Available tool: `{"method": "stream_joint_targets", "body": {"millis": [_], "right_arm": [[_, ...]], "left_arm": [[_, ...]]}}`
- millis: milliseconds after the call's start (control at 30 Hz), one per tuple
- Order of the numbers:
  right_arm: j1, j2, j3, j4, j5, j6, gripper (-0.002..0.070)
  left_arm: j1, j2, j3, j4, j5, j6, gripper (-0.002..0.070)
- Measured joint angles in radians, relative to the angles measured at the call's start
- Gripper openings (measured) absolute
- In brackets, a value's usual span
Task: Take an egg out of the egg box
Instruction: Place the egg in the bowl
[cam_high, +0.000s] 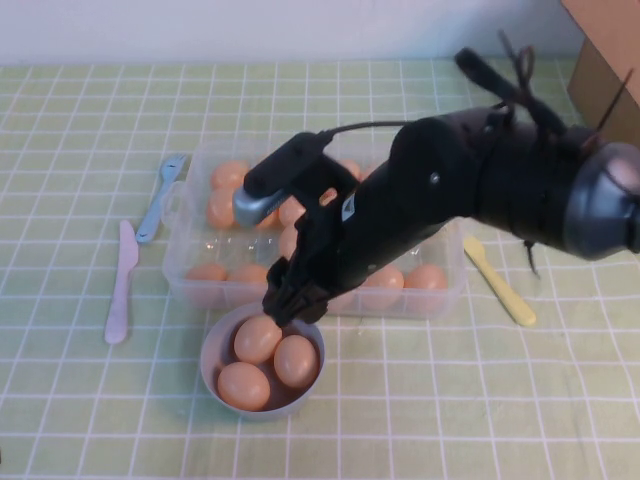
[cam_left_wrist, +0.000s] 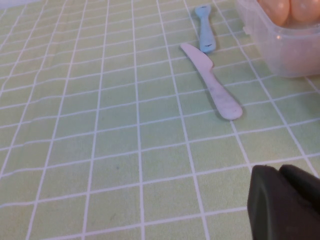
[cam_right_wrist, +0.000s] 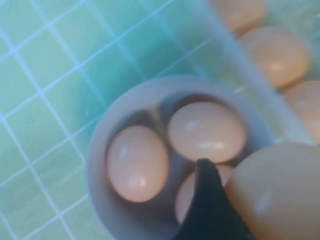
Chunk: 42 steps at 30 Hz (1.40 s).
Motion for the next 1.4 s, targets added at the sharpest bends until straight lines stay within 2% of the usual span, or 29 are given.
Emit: {"method": "stream_joint_targets", "body": {"millis": [133, 600, 867, 1100, 1400], "right_arm": [[0.002, 0.055, 0.0, 0.045, -0.002, -0.065, 0.0391], [0.002, 0.115, 0.0, 0.062, -0.045, -0.11, 0.0392], [0.002, 0.127, 0.0, 0.082, -0.045, -0.121, 0.0468], [0.002, 0.127, 0.0, 0.095, -0.045, -0.121, 0.0483], [0.002, -0.003, -0.025, 0.077, 0.011, -0.118, 0.0473]], "left_arm": [[0.0, 0.0, 0.0, 0.0, 0.0, 0.0, -0.0004], [0.0, 0.0, 0.0, 0.0, 0.0, 0.0, -0.0004], [0.0, 0.0, 0.0, 0.0, 0.0, 0.0, -0.0004], [0.0, 0.0, 0.0, 0.0, 0.0, 0.0, -0.0004], [0.0, 0.0, 0.0, 0.0, 0.0, 0.0, -0.0004]]}}
